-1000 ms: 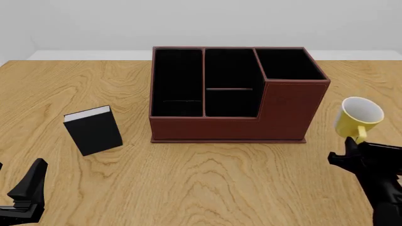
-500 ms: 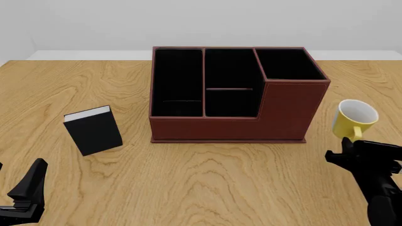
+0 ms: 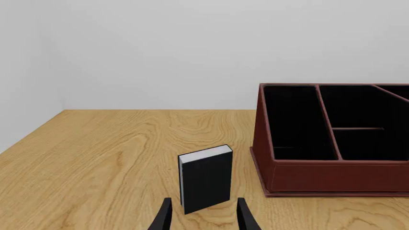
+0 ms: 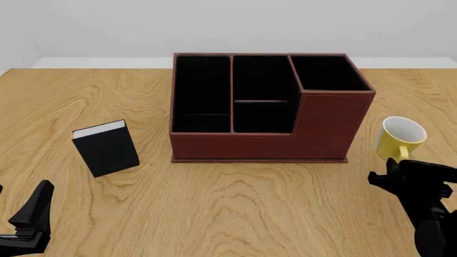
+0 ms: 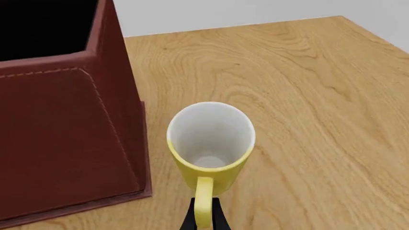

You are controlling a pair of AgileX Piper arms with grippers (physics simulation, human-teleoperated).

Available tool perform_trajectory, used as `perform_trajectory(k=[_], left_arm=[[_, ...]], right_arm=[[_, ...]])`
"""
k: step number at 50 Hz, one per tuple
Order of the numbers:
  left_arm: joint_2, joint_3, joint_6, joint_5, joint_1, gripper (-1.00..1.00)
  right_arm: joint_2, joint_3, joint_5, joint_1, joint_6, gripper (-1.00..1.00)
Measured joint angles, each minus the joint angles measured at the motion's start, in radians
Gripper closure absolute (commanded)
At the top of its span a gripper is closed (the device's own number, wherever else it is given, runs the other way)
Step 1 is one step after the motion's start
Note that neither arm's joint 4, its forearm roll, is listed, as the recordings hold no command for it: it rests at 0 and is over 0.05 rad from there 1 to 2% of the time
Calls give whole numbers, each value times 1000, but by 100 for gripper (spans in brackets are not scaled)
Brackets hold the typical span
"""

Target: Pick up the yellow and white mug and place it to the right of the caddy.

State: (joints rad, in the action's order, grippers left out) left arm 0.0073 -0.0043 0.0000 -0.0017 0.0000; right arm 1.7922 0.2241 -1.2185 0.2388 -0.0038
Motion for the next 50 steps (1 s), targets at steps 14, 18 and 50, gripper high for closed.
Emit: perform_trajectory(k=[14, 18, 50], left_arm=[[0, 0, 0, 0, 0, -100], [0, 0, 0, 0, 0, -100], [0, 0, 0, 0, 0, -100]], right_arm=[[24, 14, 0, 4, -4, 100], [33, 19, 0, 4, -4, 100], [105, 57, 0, 7, 4, 100]])
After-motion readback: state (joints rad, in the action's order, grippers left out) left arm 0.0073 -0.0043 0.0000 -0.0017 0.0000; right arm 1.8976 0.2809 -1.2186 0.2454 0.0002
